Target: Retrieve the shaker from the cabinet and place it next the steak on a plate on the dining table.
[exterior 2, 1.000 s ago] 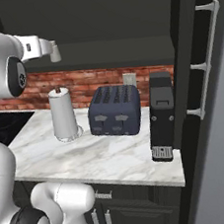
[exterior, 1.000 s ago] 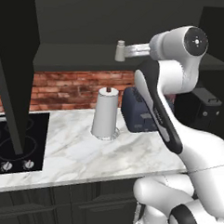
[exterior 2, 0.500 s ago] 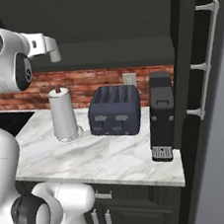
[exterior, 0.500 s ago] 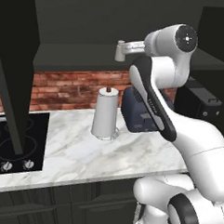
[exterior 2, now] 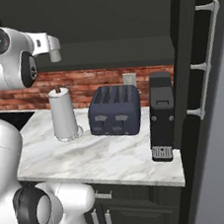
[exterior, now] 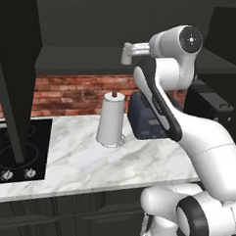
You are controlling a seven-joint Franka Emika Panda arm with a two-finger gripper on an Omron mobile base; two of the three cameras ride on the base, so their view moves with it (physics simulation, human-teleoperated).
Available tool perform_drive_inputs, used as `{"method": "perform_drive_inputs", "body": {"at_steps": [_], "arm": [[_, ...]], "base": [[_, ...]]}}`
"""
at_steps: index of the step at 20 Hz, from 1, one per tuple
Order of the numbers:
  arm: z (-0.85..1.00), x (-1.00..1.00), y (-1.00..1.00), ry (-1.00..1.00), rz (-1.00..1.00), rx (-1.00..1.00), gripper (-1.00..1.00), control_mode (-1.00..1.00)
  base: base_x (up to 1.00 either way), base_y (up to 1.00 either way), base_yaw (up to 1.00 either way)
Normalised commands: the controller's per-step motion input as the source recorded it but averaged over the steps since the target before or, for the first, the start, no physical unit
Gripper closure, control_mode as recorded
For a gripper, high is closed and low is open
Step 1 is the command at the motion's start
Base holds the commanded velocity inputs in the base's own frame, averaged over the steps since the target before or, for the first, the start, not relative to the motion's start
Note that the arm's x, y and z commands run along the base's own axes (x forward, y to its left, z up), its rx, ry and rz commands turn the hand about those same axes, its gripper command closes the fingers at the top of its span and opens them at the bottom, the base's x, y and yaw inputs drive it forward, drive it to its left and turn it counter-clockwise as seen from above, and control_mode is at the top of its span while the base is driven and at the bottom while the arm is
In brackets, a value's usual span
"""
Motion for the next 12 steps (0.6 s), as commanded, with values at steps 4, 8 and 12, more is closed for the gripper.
{"method": "perform_drive_inputs", "body": {"at_steps": [4, 8, 12], "arm": [[-0.07, 0.09, 0.00, 0.00, 0.00, 0.00, -1.00, -1.00], [-0.03, 0.08, 0.00, 0.00, 0.00, 0.00, -1.00, -1.00], [0.00, 0.22, 0.00, 0.00, 0.00, 0.00, -1.00, -1.00]], "base": [[0.00, 0.00, 0.00], [0.00, 0.00, 0.00], [0.00, 0.00, 0.00]]}}
